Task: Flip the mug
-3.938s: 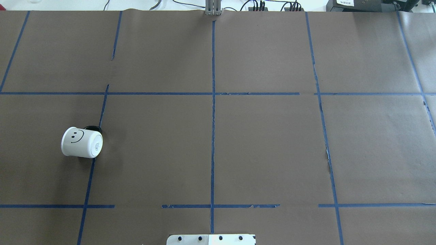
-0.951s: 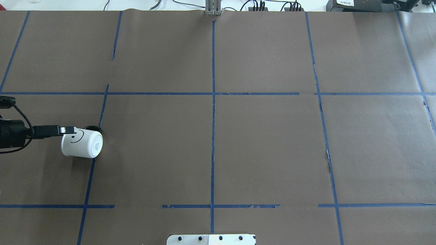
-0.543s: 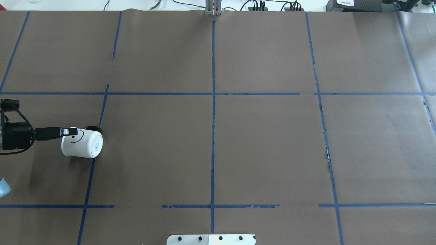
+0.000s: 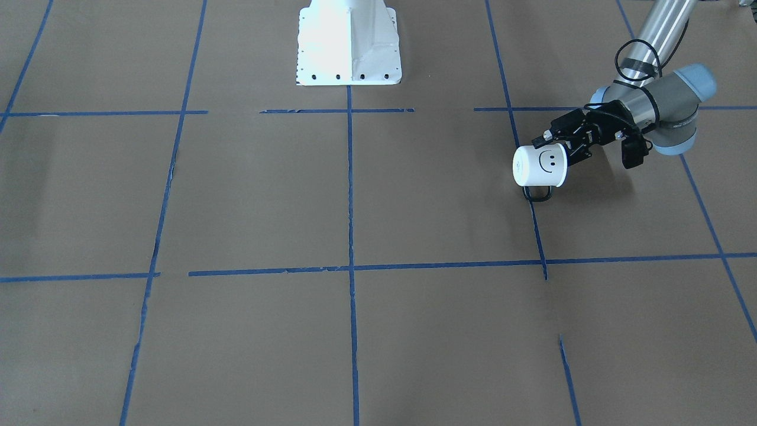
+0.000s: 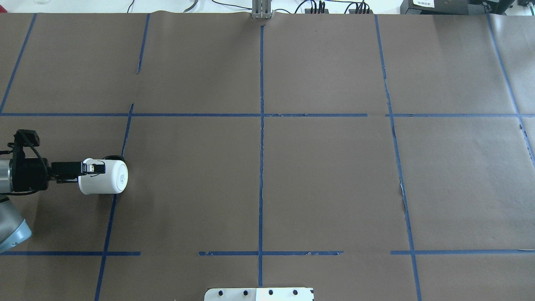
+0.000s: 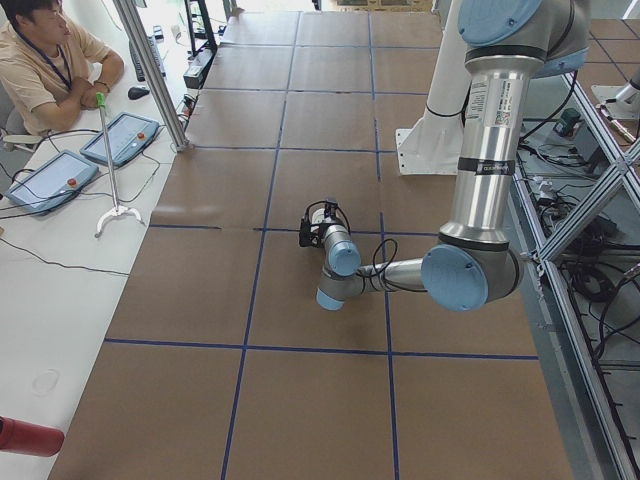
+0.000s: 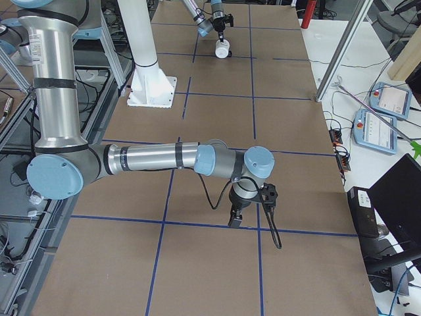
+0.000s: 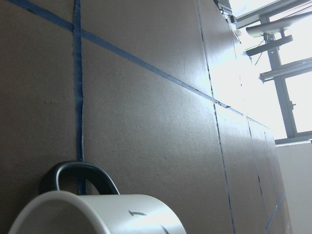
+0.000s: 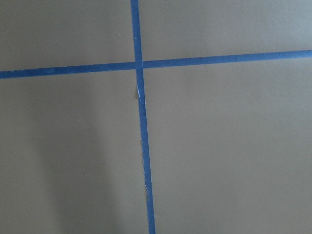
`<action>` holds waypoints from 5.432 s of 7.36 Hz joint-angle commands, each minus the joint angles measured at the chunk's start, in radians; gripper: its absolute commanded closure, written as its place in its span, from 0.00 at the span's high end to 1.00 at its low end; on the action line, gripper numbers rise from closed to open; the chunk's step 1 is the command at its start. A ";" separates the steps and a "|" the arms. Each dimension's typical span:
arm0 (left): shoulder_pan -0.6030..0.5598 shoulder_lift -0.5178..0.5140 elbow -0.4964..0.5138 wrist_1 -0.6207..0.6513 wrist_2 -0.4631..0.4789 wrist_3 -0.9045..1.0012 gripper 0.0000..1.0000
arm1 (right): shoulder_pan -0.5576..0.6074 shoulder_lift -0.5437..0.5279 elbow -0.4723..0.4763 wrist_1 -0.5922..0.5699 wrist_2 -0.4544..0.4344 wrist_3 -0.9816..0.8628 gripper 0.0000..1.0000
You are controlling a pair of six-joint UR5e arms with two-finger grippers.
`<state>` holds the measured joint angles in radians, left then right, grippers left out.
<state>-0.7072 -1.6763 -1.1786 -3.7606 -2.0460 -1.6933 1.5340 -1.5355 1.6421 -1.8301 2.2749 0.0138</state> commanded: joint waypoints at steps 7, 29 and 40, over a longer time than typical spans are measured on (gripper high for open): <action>0.003 -0.207 -0.120 0.139 0.006 -0.306 0.00 | 0.000 0.000 0.001 0.000 0.000 0.000 1.00; 0.048 -0.535 -0.770 2.294 0.120 0.362 1.00 | 0.000 0.000 0.001 0.000 0.000 0.000 1.00; -0.831 0.291 -0.501 1.882 -0.273 1.667 1.00 | 0.000 0.000 0.001 0.000 0.000 0.000 1.00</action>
<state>-1.5109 -1.4124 -1.7034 -1.8497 -2.2774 -0.0356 1.5340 -1.5355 1.6426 -1.8300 2.2749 0.0138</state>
